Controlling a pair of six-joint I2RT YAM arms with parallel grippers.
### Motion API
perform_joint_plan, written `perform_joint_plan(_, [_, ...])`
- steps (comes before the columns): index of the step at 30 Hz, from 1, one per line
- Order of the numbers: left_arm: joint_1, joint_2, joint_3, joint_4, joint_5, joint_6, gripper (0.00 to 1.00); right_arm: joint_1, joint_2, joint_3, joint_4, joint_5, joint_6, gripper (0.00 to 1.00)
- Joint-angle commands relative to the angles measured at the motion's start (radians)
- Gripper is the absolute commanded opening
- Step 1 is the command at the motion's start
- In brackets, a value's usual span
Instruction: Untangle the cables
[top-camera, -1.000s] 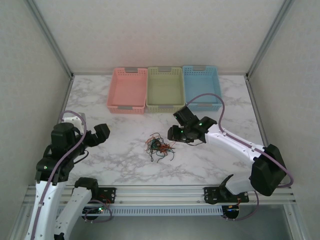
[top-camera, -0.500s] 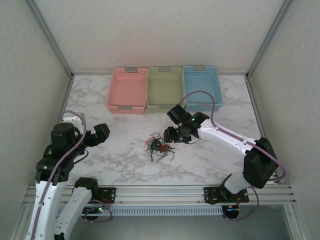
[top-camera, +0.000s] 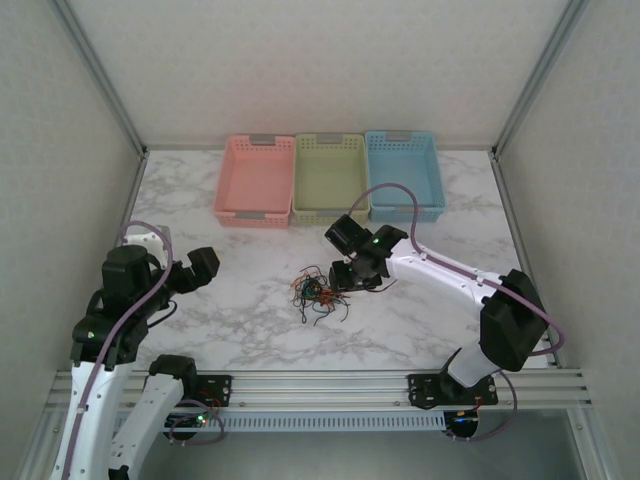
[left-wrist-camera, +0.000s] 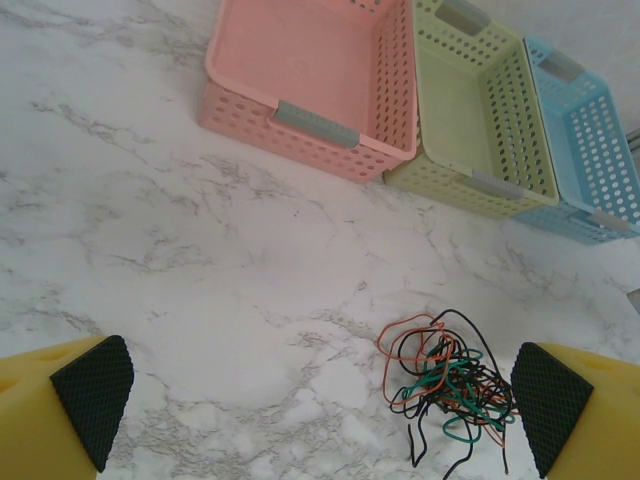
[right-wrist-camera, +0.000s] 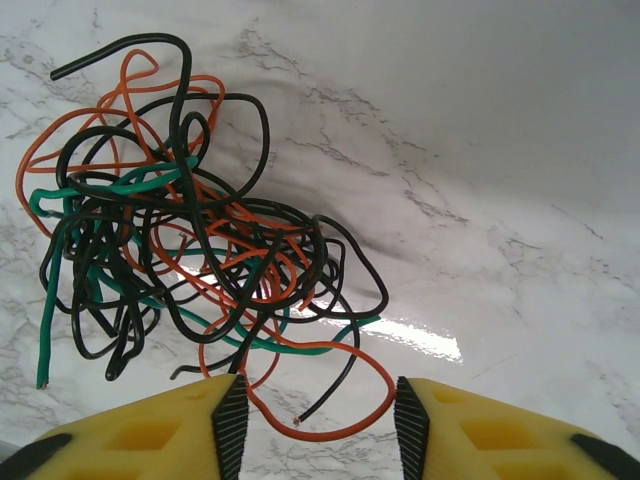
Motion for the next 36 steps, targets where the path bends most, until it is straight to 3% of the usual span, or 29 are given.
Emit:
perform_joint_plan(1, [0.008, -0.004, -0.011, 0.014, 0.004, 0.000, 1.00, 0.007, 0.003, 0.021, -0.038, 0.033, -0.003, 0.45])
perform_joint_plan(6, [0.008, -0.003, -0.011, 0.014, 0.005, 0.000, 1.00, 0.008, -0.015, 0.025, -0.054, 0.059, -0.015, 0.47])
perform_joint_plan(11, [0.009, 0.000, -0.011, 0.015, 0.010, -0.001, 1.00, 0.009, -0.099, 0.058, -0.038, 0.039, -0.114, 0.59])
perform_joint_plan(14, [0.009, 0.001, -0.010, 0.015, 0.010, 0.000, 1.00, 0.010, -0.170, 0.065, -0.031, 0.084, -0.236, 0.61])
perform_joint_plan(21, [0.008, 0.006, -0.011, 0.014, 0.010, -0.001, 1.00, 0.010, -0.237, -0.033, -0.039, -0.056, -0.632, 0.66])
perform_joint_plan(25, [0.009, 0.007, -0.011, 0.015, 0.008, 0.000, 1.00, 0.011, -0.269, -0.080, -0.050, -0.015, -0.802, 0.65])
perform_joint_plan(31, [0.007, 0.017, -0.010, 0.015, 0.017, 0.001, 1.00, 0.011, -0.256, -0.079, -0.063, 0.015, -0.979, 0.66])
perform_joint_plan(36, [0.009, 0.016, -0.011, 0.013, 0.012, 0.001, 1.00, 0.010, -0.181, -0.066, -0.039, 0.028, -1.026, 0.67])
